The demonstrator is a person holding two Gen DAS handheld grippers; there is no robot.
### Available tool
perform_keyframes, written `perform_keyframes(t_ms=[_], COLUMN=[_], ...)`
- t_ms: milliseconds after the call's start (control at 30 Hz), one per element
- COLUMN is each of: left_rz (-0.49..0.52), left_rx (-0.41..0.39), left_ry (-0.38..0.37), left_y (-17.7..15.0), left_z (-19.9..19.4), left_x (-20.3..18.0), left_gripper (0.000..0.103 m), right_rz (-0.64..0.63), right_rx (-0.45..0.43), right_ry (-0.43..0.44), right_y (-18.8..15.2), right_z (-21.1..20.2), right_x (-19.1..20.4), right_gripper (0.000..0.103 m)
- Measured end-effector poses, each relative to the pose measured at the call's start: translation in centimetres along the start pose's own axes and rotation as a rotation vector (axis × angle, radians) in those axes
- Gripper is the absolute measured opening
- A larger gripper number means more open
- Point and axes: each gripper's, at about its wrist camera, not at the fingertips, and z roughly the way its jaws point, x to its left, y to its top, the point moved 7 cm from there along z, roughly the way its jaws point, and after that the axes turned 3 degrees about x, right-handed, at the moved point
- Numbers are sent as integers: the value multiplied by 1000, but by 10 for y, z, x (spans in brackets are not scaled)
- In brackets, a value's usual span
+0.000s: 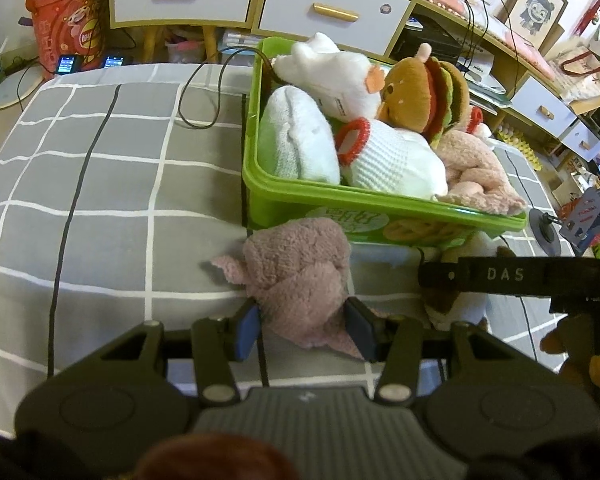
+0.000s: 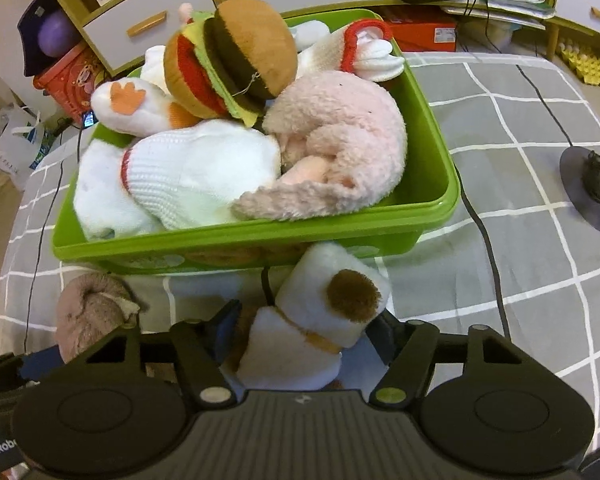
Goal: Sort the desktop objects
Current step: 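Lift both plush toys and carry them over the green tray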
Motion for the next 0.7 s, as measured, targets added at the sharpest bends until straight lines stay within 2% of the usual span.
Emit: perform_keyframes(t_ms=[267,500,700], left_rz=[-2,9,-12], left_rx=[-25,-68,-97], left_ry=[-11,-3,-51], left_y=[5,20,34], left_z=[-14,-31,-46], left_x=[-4,-8,-16], left_gripper=[46,46,46], right_rz=[21,52,97], right_rx=[-21,-96,-151], right_ry=[14,54,107], right_y=[5,17,33], right_z=[-25,-64,-88], right_x=[-7,-20,-26], right_gripper=[65,65,65])
